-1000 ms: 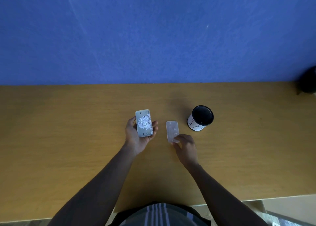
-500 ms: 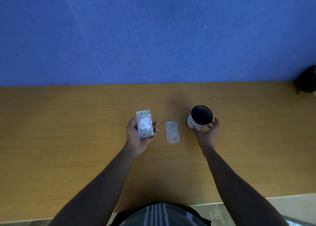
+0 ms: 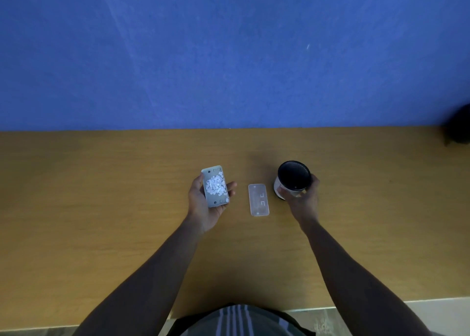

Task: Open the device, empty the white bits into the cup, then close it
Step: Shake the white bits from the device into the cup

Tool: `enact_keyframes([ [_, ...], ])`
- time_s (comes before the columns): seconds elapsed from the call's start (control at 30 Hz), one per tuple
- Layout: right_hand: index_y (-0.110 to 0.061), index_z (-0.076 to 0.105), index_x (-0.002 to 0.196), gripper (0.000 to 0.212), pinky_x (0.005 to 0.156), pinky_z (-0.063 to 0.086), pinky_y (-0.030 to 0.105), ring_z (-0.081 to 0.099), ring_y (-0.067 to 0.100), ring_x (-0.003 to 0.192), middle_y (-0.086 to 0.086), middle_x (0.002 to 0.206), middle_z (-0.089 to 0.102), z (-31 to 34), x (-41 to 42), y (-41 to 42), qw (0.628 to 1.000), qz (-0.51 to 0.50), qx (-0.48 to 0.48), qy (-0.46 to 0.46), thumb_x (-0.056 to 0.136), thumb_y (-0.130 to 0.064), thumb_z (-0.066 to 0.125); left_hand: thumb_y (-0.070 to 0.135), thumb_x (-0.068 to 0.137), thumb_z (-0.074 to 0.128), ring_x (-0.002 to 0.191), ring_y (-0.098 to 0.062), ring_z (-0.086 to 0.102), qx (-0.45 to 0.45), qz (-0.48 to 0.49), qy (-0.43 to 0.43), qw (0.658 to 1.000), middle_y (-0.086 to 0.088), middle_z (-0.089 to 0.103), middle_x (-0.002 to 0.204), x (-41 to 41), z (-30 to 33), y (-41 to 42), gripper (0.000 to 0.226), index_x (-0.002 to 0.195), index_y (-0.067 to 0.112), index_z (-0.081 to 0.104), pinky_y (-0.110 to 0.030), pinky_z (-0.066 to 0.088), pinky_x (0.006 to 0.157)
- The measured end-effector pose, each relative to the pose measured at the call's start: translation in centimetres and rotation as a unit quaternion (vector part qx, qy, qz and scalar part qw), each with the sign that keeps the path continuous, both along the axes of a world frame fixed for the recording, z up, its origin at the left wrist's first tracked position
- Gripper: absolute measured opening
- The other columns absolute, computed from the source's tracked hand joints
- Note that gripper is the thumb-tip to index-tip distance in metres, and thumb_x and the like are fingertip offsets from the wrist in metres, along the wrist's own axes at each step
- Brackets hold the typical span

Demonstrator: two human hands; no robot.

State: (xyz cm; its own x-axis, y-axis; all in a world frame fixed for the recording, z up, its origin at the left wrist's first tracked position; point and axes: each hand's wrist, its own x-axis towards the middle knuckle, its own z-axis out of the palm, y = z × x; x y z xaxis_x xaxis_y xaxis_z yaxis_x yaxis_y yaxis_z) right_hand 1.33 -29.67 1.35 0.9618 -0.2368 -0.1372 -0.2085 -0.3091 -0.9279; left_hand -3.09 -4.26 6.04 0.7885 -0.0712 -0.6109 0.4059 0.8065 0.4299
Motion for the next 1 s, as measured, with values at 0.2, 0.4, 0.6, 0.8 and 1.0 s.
enact_keyframes([
  [0.2,-0.028,0.035,0.135,0.090,0.085,0.050,0.026,0.057,0.005,0.111,-0.009,0.125,0.055,1.5,-1.6,3.8,0.997,0.079,-0.002,-0.013,0.063,-0.030,0.090,0.050,0.094,0.040,0.086,-0.030,0.066,-0.014,0.048,-0.019,0.999,-0.027,0.052,0.135,0.6,1.2,-0.1,0.052,0.125,0.011,0.054,-0.029,0.054,0.059],
  [0.4,-0.024,0.039,0.132,0.088,0.077,0.046,0.006,0.058,-0.001,0.104,-0.007,0.121,0.060,2.3,-3.1,7.7,0.989,0.146,-0.023,-0.011,0.060,-0.027,0.091,0.050,0.093,0.043,0.085,-0.028,0.067,0.022,0.091,-0.047,0.994,-0.014,0.070,0.097,1.3,1.3,0.6,0.050,0.116,0.011,0.063,-0.033,0.054,0.066],
  [0.6,-0.029,0.042,0.127,0.083,0.087,0.056,0.039,0.059,0.012,0.109,-0.029,0.118,0.054,2.8,-4.2,10.1,0.982,0.182,-0.044,-0.016,0.059,-0.025,0.090,0.047,0.095,0.041,0.069,-0.021,0.066,0.116,0.151,-0.070,0.979,-0.005,0.068,0.078,1.9,1.5,1.2,0.044,0.112,0.011,0.063,-0.038,0.053,0.070],
  [0.8,-0.028,0.043,0.127,0.081,0.083,0.051,0.026,0.056,0.007,0.109,-0.020,0.117,0.057,3.7,-4.4,11.6,0.976,0.207,-0.064,-0.023,0.059,-0.030,0.089,0.052,0.090,0.044,0.079,-0.017,0.067,0.239,0.138,-0.072,0.959,0.001,0.072,0.086,2.1,1.5,1.3,0.048,0.116,0.016,0.062,-0.034,0.054,0.072],
  [1.0,-0.027,0.041,0.127,0.081,0.082,0.053,0.025,0.058,0.005,0.105,-0.014,0.117,0.060,4.5,-4.5,12.5,0.974,0.216,-0.064,-0.026,0.061,-0.031,0.088,0.048,0.088,0.045,0.079,-0.013,0.062,0.364,0.101,-0.160,0.912,0.002,0.062,0.088,2.3,2.3,1.2,0.031,0.101,0.024,0.059,-0.027,0.053,0.061],
])
